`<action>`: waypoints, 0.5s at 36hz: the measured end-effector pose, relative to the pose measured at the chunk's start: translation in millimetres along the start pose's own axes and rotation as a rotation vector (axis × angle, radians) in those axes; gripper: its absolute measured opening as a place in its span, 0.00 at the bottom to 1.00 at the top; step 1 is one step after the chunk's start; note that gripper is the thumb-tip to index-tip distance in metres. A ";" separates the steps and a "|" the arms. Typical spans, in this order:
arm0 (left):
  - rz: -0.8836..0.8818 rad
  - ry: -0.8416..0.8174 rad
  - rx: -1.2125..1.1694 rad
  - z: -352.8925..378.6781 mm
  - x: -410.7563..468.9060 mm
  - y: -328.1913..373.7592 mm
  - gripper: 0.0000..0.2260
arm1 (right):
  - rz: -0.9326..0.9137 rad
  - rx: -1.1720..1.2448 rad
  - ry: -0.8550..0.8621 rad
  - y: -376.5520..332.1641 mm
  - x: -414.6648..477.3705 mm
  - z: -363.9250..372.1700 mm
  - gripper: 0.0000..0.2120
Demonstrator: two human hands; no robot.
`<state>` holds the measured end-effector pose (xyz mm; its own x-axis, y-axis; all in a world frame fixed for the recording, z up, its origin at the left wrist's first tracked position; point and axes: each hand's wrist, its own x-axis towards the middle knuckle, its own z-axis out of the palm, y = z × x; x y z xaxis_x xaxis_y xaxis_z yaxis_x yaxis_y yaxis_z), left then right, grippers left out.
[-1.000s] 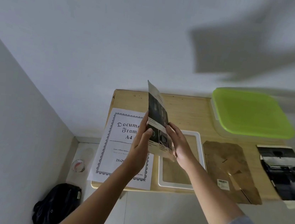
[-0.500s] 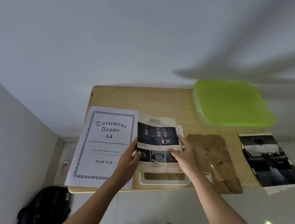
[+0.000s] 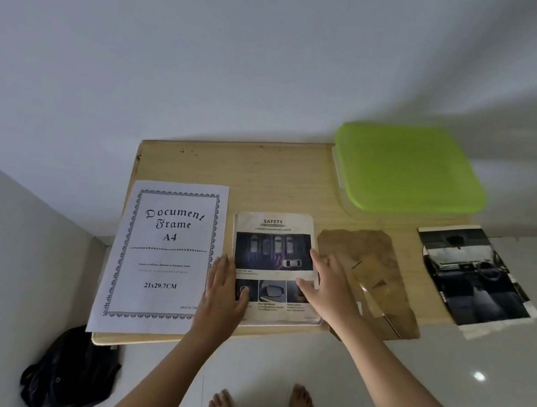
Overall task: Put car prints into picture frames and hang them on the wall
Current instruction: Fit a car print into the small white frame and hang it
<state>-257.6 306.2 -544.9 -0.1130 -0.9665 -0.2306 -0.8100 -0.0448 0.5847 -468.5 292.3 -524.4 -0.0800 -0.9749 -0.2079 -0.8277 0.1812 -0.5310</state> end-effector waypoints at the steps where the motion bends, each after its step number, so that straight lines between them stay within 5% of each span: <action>1: 0.008 0.004 0.012 0.3 -0.7 0.2 0.30 | -0.009 -0.020 0.011 1.3 -0.2 0.0 0.31; 18: 0.044 -0.030 0.095 1.3 -15.9 4.3 0.28 | -0.048 -0.047 -0.022 0.6 -3.7 3.9 0.31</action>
<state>-260.0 321.7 -539.8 -0.1653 -0.9589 -0.2306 -0.8547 0.0226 0.5186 -466.5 296.6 -527.2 -0.0276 -0.9792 -0.2011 -0.8556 0.1272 -0.5017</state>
